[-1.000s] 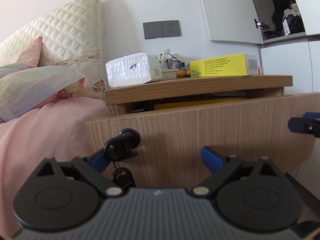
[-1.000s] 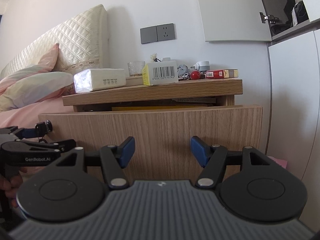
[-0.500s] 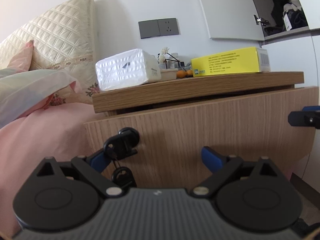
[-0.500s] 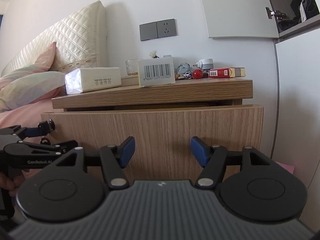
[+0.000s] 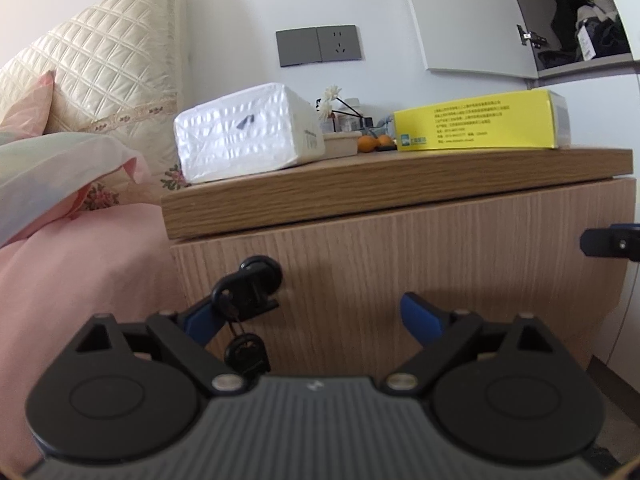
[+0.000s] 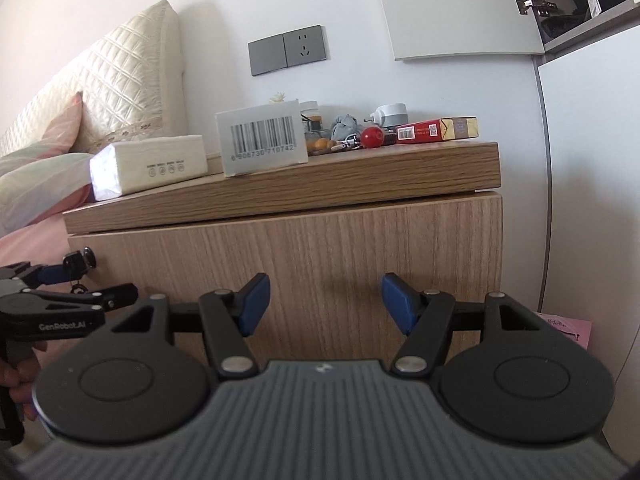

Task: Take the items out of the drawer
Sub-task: 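Push the top drawer shut with the left tool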

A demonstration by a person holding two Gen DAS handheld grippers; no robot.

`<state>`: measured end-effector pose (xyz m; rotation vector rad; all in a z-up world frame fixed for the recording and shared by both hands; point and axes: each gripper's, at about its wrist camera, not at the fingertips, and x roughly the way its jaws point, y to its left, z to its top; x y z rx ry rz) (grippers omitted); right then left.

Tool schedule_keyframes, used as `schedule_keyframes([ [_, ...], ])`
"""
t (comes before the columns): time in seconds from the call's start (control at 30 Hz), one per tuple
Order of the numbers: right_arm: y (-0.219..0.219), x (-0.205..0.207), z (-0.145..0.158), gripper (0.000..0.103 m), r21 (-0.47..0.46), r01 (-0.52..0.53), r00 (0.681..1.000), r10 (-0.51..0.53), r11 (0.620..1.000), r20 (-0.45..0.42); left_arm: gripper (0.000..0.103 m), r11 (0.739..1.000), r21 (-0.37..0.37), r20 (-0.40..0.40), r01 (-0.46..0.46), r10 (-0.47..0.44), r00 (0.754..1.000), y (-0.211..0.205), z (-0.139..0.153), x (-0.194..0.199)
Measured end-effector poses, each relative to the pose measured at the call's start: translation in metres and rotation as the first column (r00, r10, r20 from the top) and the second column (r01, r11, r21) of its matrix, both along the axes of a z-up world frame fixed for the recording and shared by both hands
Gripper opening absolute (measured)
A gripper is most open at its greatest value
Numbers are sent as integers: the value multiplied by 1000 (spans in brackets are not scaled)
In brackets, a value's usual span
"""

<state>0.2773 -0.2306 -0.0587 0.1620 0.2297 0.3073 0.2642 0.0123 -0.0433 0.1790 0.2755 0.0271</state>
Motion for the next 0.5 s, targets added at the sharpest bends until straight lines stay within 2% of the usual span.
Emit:
schedule_keyframes([
  [0.13,1,5,0,66,-16,12,1000,-12,1000,1,95,1000,-9,-7,-3,3,1000,1,2,6],
  [0.27,3,10,1,66,-40,25,1000,-24,999,12,95,1000,15,-4,3,-3,1000,0,-1,11],
  [0.4,7,9,-1,67,-78,31,999,-29,996,25,99,1000,7,-9,2,-2,1000,-1,0,14],
  [0.5,5,9,0,66,-70,36,999,-35,997,18,99,1000,7,-12,1,-1,1000,-1,0,15],
])
